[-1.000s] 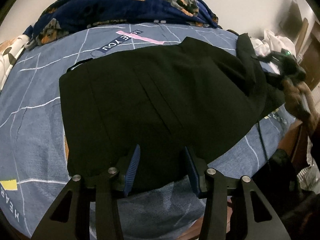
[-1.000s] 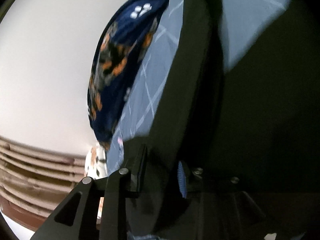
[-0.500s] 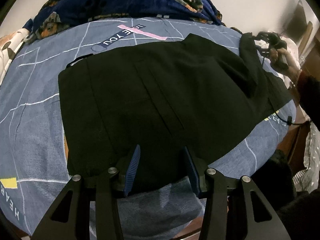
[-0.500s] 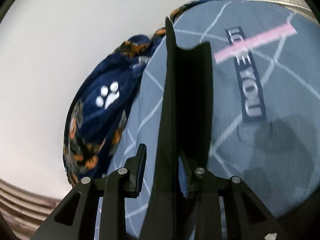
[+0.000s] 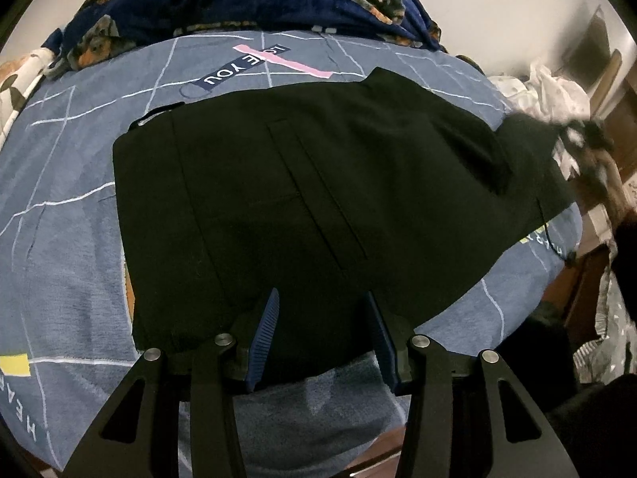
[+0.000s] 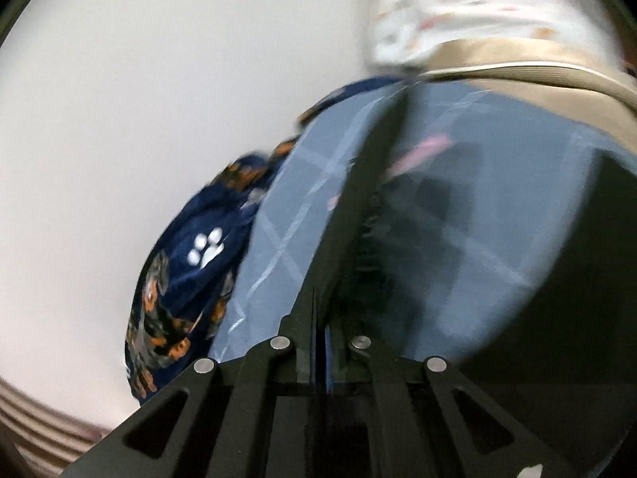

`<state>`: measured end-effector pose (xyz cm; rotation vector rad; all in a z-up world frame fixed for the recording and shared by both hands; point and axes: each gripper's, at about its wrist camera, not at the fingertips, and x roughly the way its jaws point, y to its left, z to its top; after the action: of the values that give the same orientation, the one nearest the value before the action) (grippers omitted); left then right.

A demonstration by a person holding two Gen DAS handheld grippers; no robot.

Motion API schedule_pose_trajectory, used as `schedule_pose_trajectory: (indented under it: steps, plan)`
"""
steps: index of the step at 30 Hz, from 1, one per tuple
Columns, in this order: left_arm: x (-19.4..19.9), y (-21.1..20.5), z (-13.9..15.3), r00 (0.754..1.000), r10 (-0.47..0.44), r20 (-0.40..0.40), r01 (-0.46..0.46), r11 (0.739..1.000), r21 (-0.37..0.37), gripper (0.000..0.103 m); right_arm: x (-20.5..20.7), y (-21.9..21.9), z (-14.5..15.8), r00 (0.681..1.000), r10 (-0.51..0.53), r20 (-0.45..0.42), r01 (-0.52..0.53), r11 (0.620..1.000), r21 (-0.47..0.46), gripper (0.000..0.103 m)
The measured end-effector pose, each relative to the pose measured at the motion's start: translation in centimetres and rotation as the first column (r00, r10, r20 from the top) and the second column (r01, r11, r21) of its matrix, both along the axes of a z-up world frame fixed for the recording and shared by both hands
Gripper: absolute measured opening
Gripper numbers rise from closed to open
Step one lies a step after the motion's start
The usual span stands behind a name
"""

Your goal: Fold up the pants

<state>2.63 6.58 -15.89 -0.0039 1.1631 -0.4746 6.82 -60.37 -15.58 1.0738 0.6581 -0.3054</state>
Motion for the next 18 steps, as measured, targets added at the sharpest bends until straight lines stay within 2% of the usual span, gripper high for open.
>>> schedule_pose_trajectory:
  steps: [4, 7, 9, 11, 13, 17, 18]
  plan:
    - [0.0, 0.3, 0.0, 1.0, 0.004, -0.003, -0.004, 1.0, -0.022, 0.047, -7.6, -0.9, -1.3, 0.997, -0.067, -0.046, 0.068, 0.998, 0.02, 0.004]
    - [0.1, 0.3, -0.1, 1.0, 0.005, -0.006, -0.006, 0.999, -0.031, 0.047, -11.3, -1.1, -4.0, 0.993, -0.08, -0.087, 0.088, 0.993, 0.085, 0.004]
    - [0.1, 0.3, -0.1, 1.0, -0.01, -0.005, 0.01, 1.0, -0.025, 0.047, -12.1, -1.3, -5.8, 0.992, -0.083, -0.094, 0.095, 0.987, 0.129, 0.004]
    - [0.1, 0.1, 0.0, 1.0, -0.024, -0.002, 0.024, 1.0, -0.014, 0.047, -13.0, -1.8, -7.4, 0.994, -0.092, -0.051, 0.101, 0.974, 0.205, 0.003]
    - [0.0, 0.0, 0.0, 1.0, -0.031, 0.005, 0.031, 1.0, -0.004, 0.047, -13.2, -2.0, -7.7, 0.994, -0.109, -0.005, 0.107, 0.965, 0.239, 0.005]
    - [-0.3, -0.3, -0.1, 0.999, -0.041, 0.016, 0.041, 0.999, 0.014, 0.047, -13.1, -2.7, -8.2, 0.992, -0.119, 0.037, 0.102, 0.947, 0.306, 0.007]
    - [-0.3, -0.3, -0.1, 0.999, -0.043, 0.017, 0.042, 0.999, 0.014, 0.047, -13.0, -2.9, -8.0, 0.992, -0.121, 0.034, 0.105, 0.949, 0.296, 0.007]
